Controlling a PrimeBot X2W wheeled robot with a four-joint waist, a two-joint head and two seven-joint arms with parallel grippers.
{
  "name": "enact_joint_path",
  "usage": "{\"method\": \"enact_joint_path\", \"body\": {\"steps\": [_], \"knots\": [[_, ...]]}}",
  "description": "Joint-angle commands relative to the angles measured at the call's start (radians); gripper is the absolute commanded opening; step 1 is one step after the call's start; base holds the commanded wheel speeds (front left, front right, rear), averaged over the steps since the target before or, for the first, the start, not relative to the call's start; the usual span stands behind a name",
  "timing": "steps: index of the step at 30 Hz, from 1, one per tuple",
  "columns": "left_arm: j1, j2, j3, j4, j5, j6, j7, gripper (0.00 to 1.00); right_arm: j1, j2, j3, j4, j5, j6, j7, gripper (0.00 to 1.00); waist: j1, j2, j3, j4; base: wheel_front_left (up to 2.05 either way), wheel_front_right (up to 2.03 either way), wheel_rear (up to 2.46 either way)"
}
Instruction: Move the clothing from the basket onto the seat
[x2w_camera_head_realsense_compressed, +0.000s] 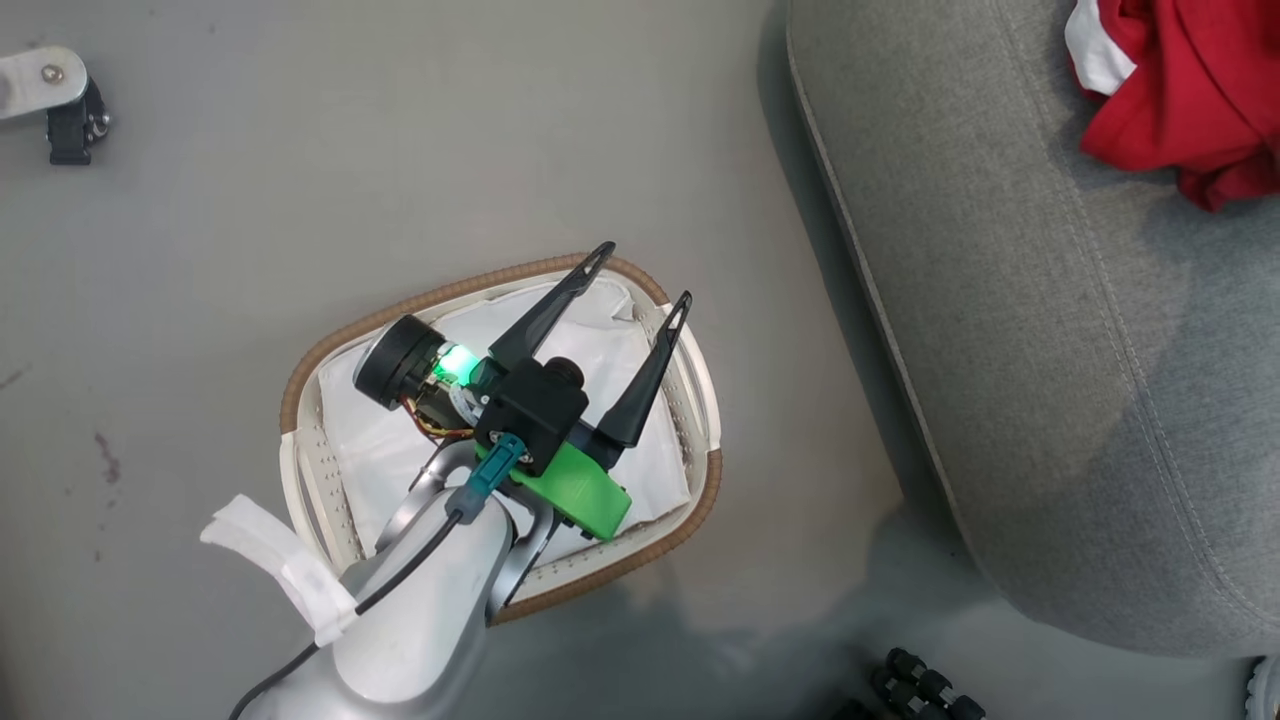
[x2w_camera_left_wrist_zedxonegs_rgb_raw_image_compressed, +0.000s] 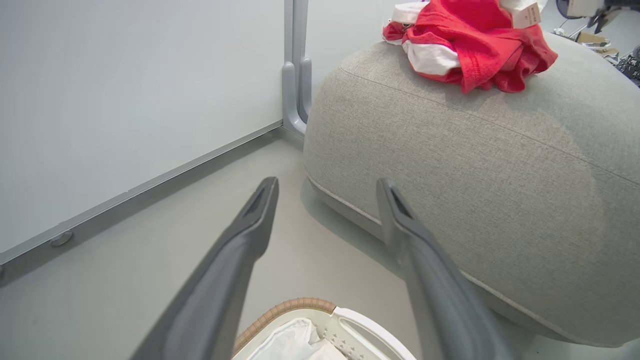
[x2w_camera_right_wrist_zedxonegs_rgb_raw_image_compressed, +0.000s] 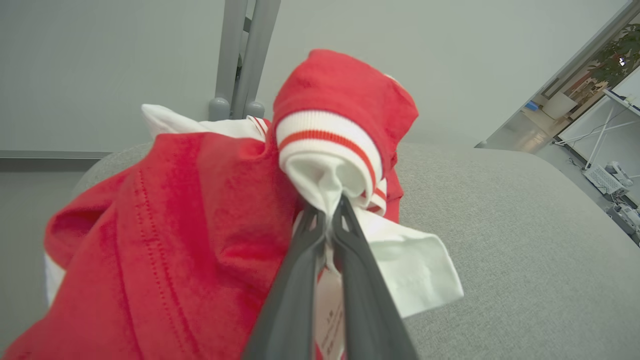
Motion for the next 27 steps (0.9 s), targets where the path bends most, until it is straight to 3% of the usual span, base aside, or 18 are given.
{"method": "enact_joint_path", "body": {"steps": [1, 2, 4, 17, 27], "knots": [[-0.002, 0.008, 0.004, 0.002, -0.010, -0.002, 0.000, 1.00, 0.025, 0.006, -0.004, -0.011, -0.013, -0.001, -0.005, 0.25, -0.0001, 0.0000, -0.011, -0.005, 0.00, 0.00, 0.00], [0.000, 0.007, 0.005, 0.003, -0.011, -0.002, 0.000, 1.00, 0.035, 0.013, -0.003, -0.020, -0.019, -0.001, -0.005, 0.34, -0.0001, 0.0000, -0.017, -0.006, 0.00, 0.00, 0.00], [0.007, 0.004, 0.009, 0.004, -0.015, -0.002, 0.000, 1.00, 0.053, 0.024, -0.001, -0.038, -0.023, -0.001, -0.005, 0.97, -0.0001, 0.0000, -0.030, -0.010, 0.00, 0.00, 0.00], [0.079, -0.027, 0.081, -0.014, -0.052, 0.000, 0.000, 1.00, 0.171, 0.021, 0.088, -0.145, -0.016, -0.001, -0.005, 1.00, -0.0001, 0.0000, -0.178, 0.005, 0.00, 0.00, 0.00], [0.175, -0.057, 0.219, -0.030, -0.095, 0.025, 0.000, 1.00, 0.199, 0.045, 0.165, -0.202, 0.007, -0.001, -0.005, 1.00, -0.0001, 0.0000, -0.341, 0.089, 0.00, 0.00, 0.00]]}}
